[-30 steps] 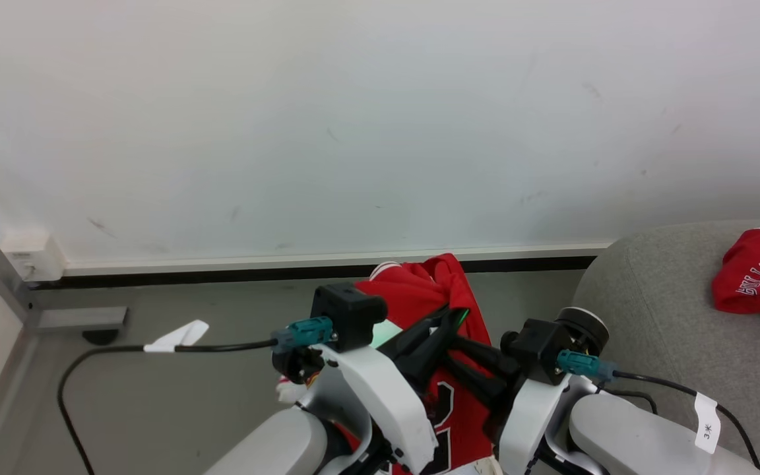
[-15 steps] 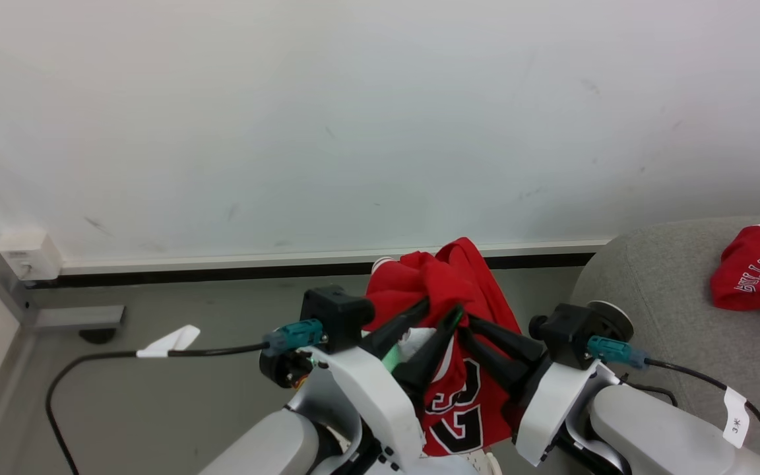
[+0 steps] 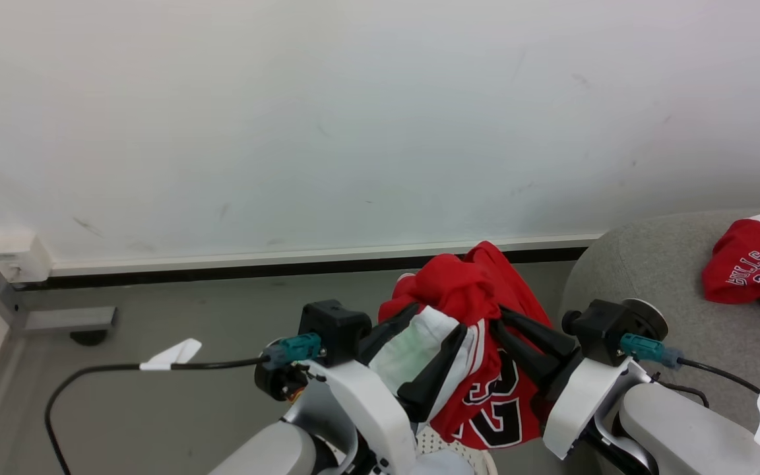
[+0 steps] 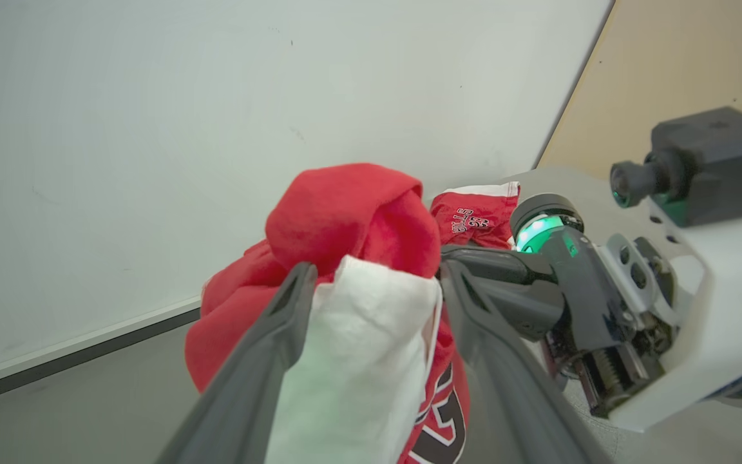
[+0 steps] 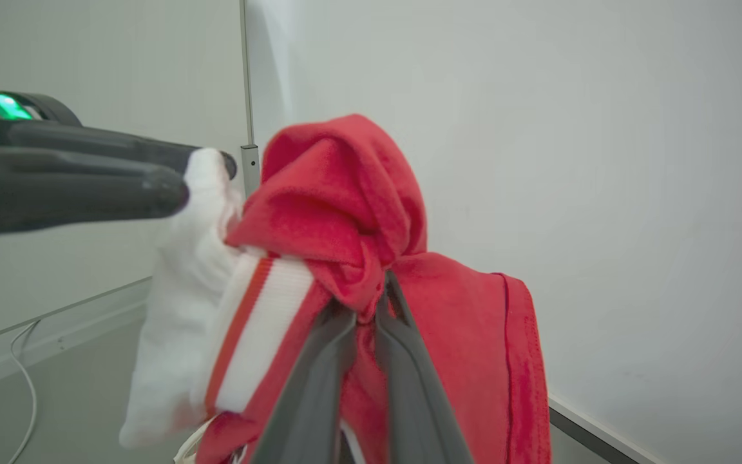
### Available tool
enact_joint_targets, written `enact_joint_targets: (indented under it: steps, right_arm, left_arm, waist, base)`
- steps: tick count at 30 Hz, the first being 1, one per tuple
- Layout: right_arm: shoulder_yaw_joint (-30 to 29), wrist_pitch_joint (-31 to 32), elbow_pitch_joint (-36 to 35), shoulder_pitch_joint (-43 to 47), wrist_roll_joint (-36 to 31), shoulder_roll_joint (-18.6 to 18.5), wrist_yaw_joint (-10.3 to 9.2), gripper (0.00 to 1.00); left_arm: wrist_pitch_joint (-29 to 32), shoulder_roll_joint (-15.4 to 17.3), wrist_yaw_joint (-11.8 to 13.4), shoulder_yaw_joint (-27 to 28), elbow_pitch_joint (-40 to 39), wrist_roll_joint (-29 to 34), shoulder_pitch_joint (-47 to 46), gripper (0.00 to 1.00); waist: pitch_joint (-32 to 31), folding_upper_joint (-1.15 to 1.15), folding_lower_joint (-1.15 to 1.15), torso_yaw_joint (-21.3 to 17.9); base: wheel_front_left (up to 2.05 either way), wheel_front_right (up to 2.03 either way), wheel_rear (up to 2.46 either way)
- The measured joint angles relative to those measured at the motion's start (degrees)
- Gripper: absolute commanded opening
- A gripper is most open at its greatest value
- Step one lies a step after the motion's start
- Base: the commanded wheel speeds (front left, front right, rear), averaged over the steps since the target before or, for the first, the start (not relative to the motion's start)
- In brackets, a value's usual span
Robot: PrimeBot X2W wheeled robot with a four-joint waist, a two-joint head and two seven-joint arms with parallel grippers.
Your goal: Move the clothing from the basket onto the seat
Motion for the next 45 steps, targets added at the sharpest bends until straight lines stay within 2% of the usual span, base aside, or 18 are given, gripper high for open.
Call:
enact_joint_targets:
  steps: [8,17,18,19,21,22,29,30,35,40,45]
  right_arm:
    - [-0.7,0.0,0.0,-0.2,-0.6,-0.1,0.00,0.00]
    - [-2.2,-0.2,0.3,-0.7,-1.0,-1.1,0.00,0.00]
    - [-2.7,-0.2,0.5,-0.8,-1.1,-1.6,0.00,0.00]
    - [-2.7,-0.2,0.5,-0.8,-1.1,-1.6,0.00,0.00]
    - [-3.5,-0.2,0.4,-0.8,-1.4,-2.0,0.00,0.00]
    - [-3.5,-0.2,0.4,-0.8,-1.4,-2.0,0.00,0.00]
    - [-5.9,-0.2,-0.4,-0.8,-2.1,-4.0,0.00,0.00]
    - [-6.6,-0.2,-0.6,-0.7,-2.2,-4.5,0.00,0.00]
    - [-8.2,-0.2,-0.8,0.4,-2.5,-5.7,0.00,0.00]
    - [-11.5,-0.2,-0.8,1.6,-3.4,-6.2,0.00,0.00]
    - [-21.2,-0.2,-0.7,1.5,-4.7,-7.0,0.00,0.00]
  left_arm:
    - [-0.4,0.2,0.2,0.2,0.0,0.0,0.0,1.00]
    - [-0.5,0.9,0.6,0.2,-0.5,0.0,0.3,1.00]
    - [-0.5,1.0,0.7,0.2,-0.6,0.0,0.3,1.00]
    - [-0.5,1.0,0.7,0.2,-0.6,0.0,0.3,1.00]
    - [-0.8,1.1,0.7,0.3,-0.7,0.0,0.2,1.00]
    - [-0.8,1.1,0.7,0.3,-0.7,0.0,0.2,1.00]
    - [-0.9,0.8,0.6,-0.2,-0.8,0.2,-0.2,1.00]
    - [-1.0,0.7,0.6,-0.5,-0.8,0.3,-0.3,1.00]
    - [-1.1,0.5,0.4,-1.0,-0.7,0.4,-0.6,1.00]
    - [-0.8,0.4,0.2,-1.4,-0.7,0.8,-1.3,1.00]
    - [0.7,0.7,-0.5,-2.6,-2.5,3.0,-5.0,1.00]
  waist:
    - [0.6,0.00,0.00,-2.0]
    - [1.6,0.00,0.00,-7.8]
    - [2.0,0.00,0.00,-9.8]
    - [2.0,0.00,0.00,-9.8]
    - [2.5,0.00,-0.01,-13.0]
    - [2.5,0.00,-0.01,-13.0]
    - [4.0,0.00,-0.01,-20.8]
    - [4.5,0.00,-0.01,-22.8]
    - [5.5,0.00,-0.01,-25.9]
    - [7.4,0.00,-0.01,-27.0]
    - [11.2,0.00,-0.01,-26.6]
  base:
    - [0.00,0.00,0.00]
    - [0.00,0.00,0.00]
    - [0.00,0.00,0.00]
    - [0.00,0.00,0.00]
    - [0.00,0.00,0.00]
    - [0.00,0.00,0.00]
    - [0.00,0.00,0.00]
    - [0.00,0.00,0.00]
    - [0.00,0.00,0.00]
    - [0.00,0.00,0.00]
    - [0.00,0.00,0.00]
